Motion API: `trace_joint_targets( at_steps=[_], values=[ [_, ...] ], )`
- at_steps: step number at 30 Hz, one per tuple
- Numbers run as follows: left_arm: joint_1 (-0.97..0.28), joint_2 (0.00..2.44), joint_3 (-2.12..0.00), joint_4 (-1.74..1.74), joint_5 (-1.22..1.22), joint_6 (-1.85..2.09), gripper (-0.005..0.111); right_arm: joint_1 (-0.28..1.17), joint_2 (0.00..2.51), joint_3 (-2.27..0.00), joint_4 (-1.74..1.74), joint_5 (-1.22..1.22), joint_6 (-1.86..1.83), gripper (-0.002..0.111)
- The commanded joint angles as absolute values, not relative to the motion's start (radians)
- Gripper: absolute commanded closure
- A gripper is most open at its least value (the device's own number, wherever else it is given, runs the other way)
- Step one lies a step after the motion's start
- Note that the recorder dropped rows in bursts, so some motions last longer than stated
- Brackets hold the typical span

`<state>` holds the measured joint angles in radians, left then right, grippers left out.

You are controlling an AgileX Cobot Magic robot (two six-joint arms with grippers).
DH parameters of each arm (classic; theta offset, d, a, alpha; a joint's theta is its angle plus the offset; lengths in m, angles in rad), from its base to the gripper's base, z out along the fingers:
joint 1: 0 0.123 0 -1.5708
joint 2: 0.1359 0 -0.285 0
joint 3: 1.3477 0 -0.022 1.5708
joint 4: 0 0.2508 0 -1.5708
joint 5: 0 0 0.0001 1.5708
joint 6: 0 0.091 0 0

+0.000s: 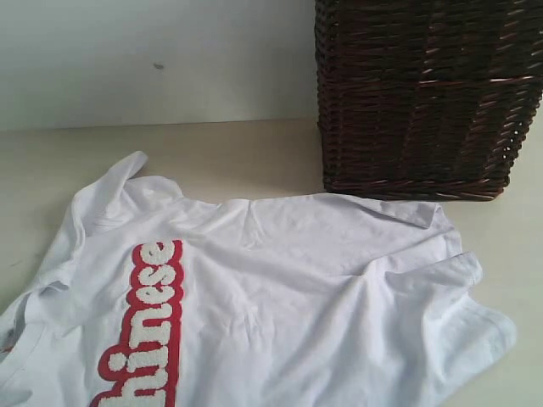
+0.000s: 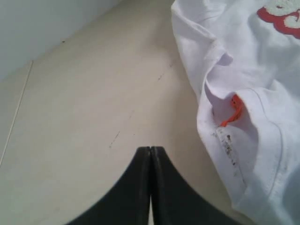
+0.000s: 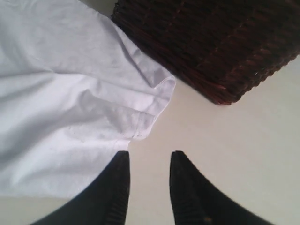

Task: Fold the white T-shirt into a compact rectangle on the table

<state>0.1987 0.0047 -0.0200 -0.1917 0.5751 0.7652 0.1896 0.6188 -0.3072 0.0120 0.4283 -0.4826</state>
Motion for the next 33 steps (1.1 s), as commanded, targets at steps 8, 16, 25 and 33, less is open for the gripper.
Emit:
trace_joint_targets(
  at_steps=[8, 16, 25, 33],
  values=[
    [0.200, 0.000, -0.015, -0.192, 0.563, 0.763, 0.107, 0.186, 1.334, -0.575, 0.037, 0.759, -0.707, 0.079],
    [0.200, 0.000, -0.015, -0.195, 0.563, 0.763, 0.107, 0.057, 1.393, -0.677, 0.310, 1.035, -1.288, 0.076],
    [0.200, 0.000, -0.015, -0.195, 0.563, 0.763, 0.107, -0.003, 1.458, -0.685, 0.454, 0.959, -1.614, 0.053],
    [0.200, 0.000, -0.015, -0.195, 0.563, 0.763, 0.107, 0.000, 1.619, -0.685, 0.457, 0.790, -1.785, 0.053]
  ],
)
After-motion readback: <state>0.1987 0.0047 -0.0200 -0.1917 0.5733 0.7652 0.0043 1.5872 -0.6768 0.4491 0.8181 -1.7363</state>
